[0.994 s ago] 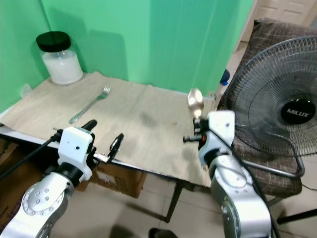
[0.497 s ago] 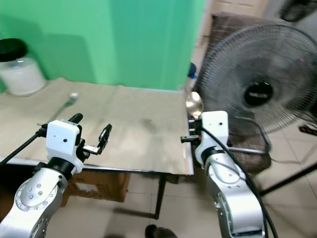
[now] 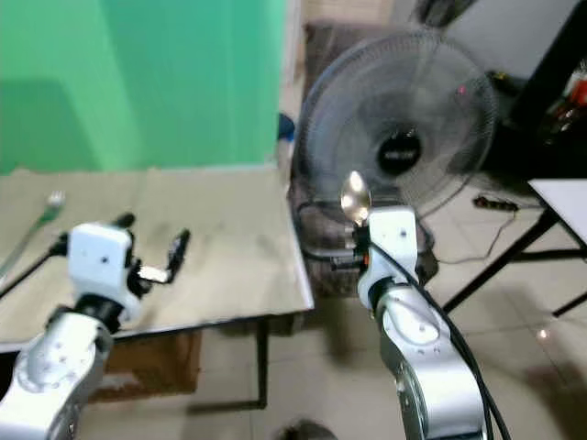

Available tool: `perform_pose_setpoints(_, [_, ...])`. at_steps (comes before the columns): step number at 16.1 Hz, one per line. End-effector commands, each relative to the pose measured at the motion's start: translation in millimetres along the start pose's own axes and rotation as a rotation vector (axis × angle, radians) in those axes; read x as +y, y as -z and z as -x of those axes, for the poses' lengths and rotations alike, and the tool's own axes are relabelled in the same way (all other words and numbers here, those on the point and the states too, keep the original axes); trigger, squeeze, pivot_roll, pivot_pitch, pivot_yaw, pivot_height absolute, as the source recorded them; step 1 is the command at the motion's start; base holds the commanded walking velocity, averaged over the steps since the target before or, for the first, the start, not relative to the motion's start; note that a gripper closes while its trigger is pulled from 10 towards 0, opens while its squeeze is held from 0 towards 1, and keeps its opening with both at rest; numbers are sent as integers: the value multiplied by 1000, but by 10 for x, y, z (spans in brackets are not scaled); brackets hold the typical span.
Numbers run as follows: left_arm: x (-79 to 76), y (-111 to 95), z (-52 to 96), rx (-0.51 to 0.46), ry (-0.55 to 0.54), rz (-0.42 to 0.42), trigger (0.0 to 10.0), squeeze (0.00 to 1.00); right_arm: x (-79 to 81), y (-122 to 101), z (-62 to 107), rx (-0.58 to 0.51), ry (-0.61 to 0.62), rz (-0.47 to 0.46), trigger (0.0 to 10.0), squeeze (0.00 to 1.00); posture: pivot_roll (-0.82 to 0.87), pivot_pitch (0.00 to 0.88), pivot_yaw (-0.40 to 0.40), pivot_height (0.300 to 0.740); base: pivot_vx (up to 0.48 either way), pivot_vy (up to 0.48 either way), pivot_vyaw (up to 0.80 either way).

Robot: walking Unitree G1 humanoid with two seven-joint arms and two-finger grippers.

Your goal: Setting the table

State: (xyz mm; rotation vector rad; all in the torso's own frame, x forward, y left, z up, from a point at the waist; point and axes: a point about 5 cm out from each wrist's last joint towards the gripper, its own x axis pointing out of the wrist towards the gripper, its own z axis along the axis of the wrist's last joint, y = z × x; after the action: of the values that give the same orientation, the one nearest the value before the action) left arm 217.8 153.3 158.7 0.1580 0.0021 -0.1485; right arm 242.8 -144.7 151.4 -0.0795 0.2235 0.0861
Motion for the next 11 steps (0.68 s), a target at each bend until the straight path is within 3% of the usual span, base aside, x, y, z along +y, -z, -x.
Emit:
perform_pose_setpoints(1, [-55,-9,-21,-2,17,14,10000,0,-56,12,14,9,27,9,10000,0,33,0,-25,740,0,0,-800])
perform_pose_setpoints(7, [-63,-7,-156,-16,53,3,10000,0,-92,3,2,1,70,9,10000,0,3,0,10,740,0,-382,-800])
perform_pose_setpoints(11, [-59,-12,-153,-22,63,-5,10000,0,-114,12,-26,5,87,4,10000,0,8,0,7,740,0,-436,-800])
